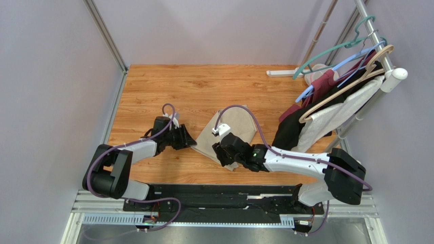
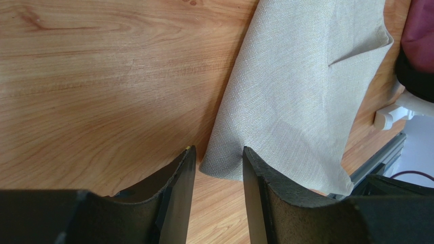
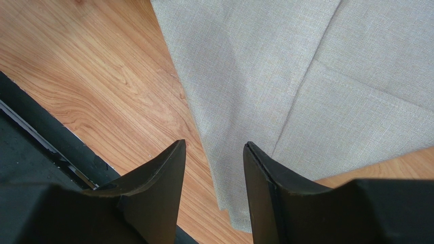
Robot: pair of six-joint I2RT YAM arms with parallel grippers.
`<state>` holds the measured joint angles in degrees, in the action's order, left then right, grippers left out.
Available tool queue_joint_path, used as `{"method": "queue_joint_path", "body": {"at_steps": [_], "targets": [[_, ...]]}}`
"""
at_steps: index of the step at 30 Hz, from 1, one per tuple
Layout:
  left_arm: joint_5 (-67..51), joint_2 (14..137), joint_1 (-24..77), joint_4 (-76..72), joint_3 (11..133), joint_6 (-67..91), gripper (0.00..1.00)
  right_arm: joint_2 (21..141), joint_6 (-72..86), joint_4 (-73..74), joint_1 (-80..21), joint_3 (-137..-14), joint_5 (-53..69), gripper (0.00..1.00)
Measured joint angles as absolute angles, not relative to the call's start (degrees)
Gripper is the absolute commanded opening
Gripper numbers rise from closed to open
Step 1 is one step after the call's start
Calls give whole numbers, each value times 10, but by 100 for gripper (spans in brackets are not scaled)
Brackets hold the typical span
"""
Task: Fold the napkin, place the utensils inside, and roll it up
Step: Roll the napkin with the utensil
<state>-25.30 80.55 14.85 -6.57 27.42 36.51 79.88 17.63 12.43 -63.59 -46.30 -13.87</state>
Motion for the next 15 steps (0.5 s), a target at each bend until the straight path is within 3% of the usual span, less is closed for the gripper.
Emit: {"method": "queue_joint_path", "body": {"at_steps": [6,10,15], "targets": [[-268,815,149,-76,274,366,41,816,175,121,-636,-464,-138,49],[-281,832,149,-92,274,368,26,824,173,120,-636,-463,-138,49],[-293,841,149,-102,274,369,17,828,156,116,-639,-467,-139,49]]}}
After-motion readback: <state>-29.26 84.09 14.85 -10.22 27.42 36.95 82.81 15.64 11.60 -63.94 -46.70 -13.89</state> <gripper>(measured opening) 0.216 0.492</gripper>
